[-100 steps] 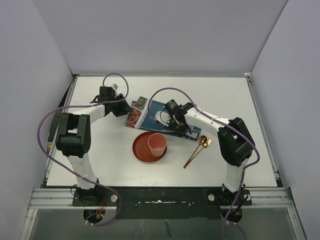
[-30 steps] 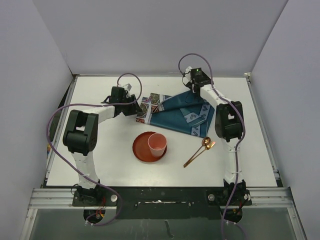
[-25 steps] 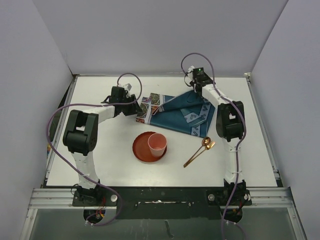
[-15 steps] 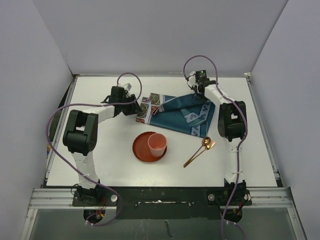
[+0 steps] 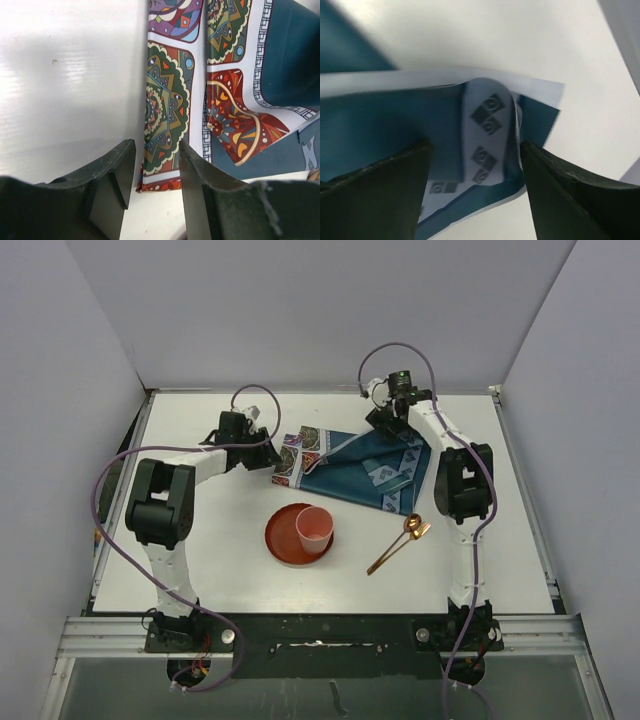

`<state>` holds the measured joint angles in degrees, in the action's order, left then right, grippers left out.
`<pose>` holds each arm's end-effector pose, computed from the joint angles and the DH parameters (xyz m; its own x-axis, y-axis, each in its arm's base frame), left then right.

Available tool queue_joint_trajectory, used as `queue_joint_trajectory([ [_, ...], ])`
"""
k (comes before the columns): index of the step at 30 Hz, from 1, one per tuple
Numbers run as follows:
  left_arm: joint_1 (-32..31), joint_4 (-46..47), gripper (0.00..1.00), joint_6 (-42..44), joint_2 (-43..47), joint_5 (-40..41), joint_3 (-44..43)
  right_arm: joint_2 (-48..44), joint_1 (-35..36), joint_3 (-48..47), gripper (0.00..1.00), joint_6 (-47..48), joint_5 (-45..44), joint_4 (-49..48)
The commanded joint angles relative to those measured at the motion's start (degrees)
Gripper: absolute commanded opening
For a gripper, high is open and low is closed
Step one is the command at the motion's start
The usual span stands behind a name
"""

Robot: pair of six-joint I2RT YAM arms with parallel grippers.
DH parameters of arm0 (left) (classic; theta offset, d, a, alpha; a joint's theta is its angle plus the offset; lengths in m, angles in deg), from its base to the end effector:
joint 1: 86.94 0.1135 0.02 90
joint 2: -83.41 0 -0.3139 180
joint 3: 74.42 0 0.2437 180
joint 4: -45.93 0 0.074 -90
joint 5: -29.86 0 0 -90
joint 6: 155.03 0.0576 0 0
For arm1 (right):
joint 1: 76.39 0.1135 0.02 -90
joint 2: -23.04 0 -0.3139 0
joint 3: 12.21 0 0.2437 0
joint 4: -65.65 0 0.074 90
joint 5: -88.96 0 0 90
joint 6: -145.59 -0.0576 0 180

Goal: Set the dinner table for one person
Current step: Flatten out the napkin at the center of the board.

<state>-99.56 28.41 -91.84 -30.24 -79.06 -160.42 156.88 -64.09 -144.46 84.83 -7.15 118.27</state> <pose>0.4374 -0.1171 0.1968 -0.8115 -0.2555 -0.5255 0.0714 0.8492 -0.5232 0.5463 0.1128 0.2267 -0.6178 -0.6318 -0.4681 -0.5189 0.7749 -0.3610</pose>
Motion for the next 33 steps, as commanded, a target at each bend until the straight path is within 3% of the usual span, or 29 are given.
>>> queue_joint_trajectory([
  [1, 0.3, -0.6, 0.38, -1.9, -3.6, -0.5, -4.2, -9.7, 6.7, 4.2, 0.80, 5.4, 9.3, 5.1],
  [3, 0.4, -0.7, 0.38, -2.9, -4.3, -0.8, -4.7, -11.6, 8.9, 7.6, 0.86, 9.2, 10.8, 4.8],
  [6, 0.3, -0.7, 0.38, -3.2, -4.8, -1.1, -5.5, -13.4, 11.0, 9.4, 0.86, 15.3, 13.2, 2.5],
  [11, 0.3, -1.3, 0.38, -3.3, -4.5, -1.4, -6.3, -11.2, 12.7, -0.6, 0.86, 22.1, 19.9, 10.2],
  [15, 0.3, -1.3, 0.38, -3.0, -4.0, -1.7, -6.1, -8.7, 13.4, -1.1, 0.84, 28.2, 21.0, 13.3],
  [21, 0.6, -1.7, 0.38, -2.7, -3.5, -1.7, -6.0, -4.6, 13.1, 1.5, 0.81, 28.3, 22.5, 15.3],
  [29, 0.9, -1.8, 0.38, -2.6, -3.4, -1.7, -5.0, -6.0, 11.7, 11.0, 0.81, 31.2, 21.3, 13.4],
  [31, 1.0, -1.8, 0.38, -2.9, -3.4, -1.7, -5.2, -5.7, 11.0, 11.9, 0.77, 32.3, 19.7, 12.3],
  [33, 1.0, -1.4, 0.38, -3.1, -3.3, -1.9, -5.1, -5.1, 10.1, 11.9, 0.62, 32.2, 18.4, 11.8],
])
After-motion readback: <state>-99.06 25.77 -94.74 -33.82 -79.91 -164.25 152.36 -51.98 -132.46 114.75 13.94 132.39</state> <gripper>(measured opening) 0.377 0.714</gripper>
